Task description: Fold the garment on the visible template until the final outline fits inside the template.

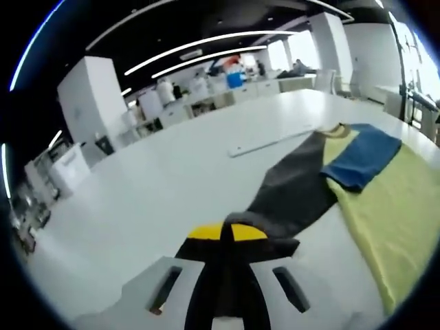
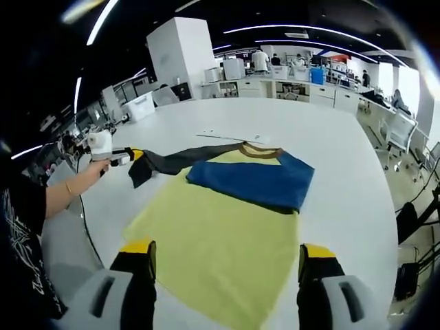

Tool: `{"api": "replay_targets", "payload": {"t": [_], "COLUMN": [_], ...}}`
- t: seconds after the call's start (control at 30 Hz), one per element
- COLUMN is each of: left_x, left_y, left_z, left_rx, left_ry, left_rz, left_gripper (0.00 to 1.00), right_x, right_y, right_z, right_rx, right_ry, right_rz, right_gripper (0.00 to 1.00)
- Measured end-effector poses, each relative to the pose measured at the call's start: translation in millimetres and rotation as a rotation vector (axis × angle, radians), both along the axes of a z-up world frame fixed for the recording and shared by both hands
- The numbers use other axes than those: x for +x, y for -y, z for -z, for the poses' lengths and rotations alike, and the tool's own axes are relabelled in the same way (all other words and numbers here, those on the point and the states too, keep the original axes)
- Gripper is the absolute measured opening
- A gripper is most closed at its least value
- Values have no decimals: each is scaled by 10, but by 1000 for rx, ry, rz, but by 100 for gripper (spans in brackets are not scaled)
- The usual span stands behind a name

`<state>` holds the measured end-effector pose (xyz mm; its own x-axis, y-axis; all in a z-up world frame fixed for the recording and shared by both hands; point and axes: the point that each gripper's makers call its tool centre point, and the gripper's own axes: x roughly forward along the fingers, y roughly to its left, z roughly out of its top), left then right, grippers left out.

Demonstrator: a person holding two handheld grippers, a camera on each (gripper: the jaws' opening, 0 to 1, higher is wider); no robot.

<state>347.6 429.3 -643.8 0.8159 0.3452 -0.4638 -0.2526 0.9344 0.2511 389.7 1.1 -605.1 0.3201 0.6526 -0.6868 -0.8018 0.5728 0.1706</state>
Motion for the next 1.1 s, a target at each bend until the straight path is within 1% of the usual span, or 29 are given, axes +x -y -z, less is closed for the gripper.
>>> {"api": "replay_targets", "payload": {"t": [0.1,0.27,0.63,0.77,1.1], "left_x": [130,306,614,721,984], "left_y": [88,241,551,720,1098], "left_z": [-107,-234,-429,-503,-675], "left_rx": [-1,-1,1,37,71], "left_ry": [27,55,102,109,138], "left_rz": [17,47,111,169,270], "left_gripper": [0,0,0,0,0], "right_x": [4,5,10,12,-32], "right_y": [12,47,137,141,150], "right_z": [0,11,24,18,53], "right_rx": [4,11,19,29,34], "right_ry": [0,-1,-1,-1,-12], "right_rz": [3,12,30,35,31], "right_gripper": [85,85,85,85,85]}}
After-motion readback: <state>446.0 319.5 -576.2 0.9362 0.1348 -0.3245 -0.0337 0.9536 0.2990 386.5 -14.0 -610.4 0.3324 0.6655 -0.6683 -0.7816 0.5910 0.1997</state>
